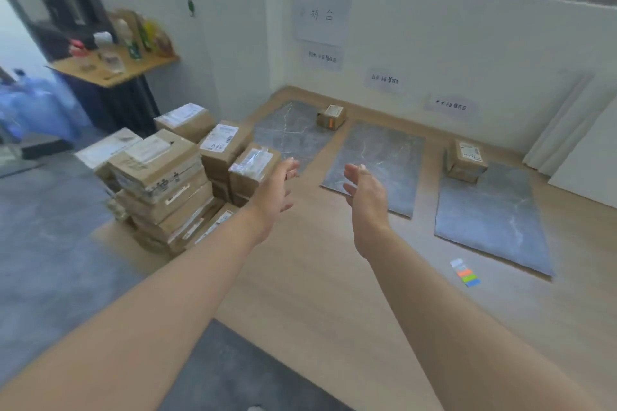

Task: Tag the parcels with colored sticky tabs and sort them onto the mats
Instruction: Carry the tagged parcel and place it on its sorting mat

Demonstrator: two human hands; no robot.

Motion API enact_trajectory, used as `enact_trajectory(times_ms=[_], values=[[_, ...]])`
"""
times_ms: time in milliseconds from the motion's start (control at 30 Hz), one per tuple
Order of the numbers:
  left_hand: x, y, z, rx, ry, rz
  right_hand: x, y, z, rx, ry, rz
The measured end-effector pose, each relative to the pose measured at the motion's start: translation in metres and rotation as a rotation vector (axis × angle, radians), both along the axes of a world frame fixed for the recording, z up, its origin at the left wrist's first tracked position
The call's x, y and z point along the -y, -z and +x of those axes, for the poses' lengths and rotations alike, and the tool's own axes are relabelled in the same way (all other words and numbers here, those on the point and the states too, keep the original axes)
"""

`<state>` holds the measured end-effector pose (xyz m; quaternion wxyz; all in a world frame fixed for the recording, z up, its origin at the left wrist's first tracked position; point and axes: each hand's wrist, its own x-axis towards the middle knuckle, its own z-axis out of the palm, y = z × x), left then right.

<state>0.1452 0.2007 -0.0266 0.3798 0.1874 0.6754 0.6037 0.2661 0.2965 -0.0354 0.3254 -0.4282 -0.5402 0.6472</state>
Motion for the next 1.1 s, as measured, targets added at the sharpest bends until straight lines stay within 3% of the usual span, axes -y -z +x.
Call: enact_trajectory(times_ms=[467,800,1100], values=[[0.13,0.118,-0.155,0.053,-0.031,-0.2,0.13,0.128,-0.146,0.169,-0.042,-0.214],[0.148,0.178,-0.187,0.039,0.027,-0.315,0.161,0.181,-0.163,0.32,-0.093,-0.369],[0.141,0.191,-0.181,0.04,-0.008,-0.358,0.167,0.205,-0.159,0.303,-0.121,-0.435]])
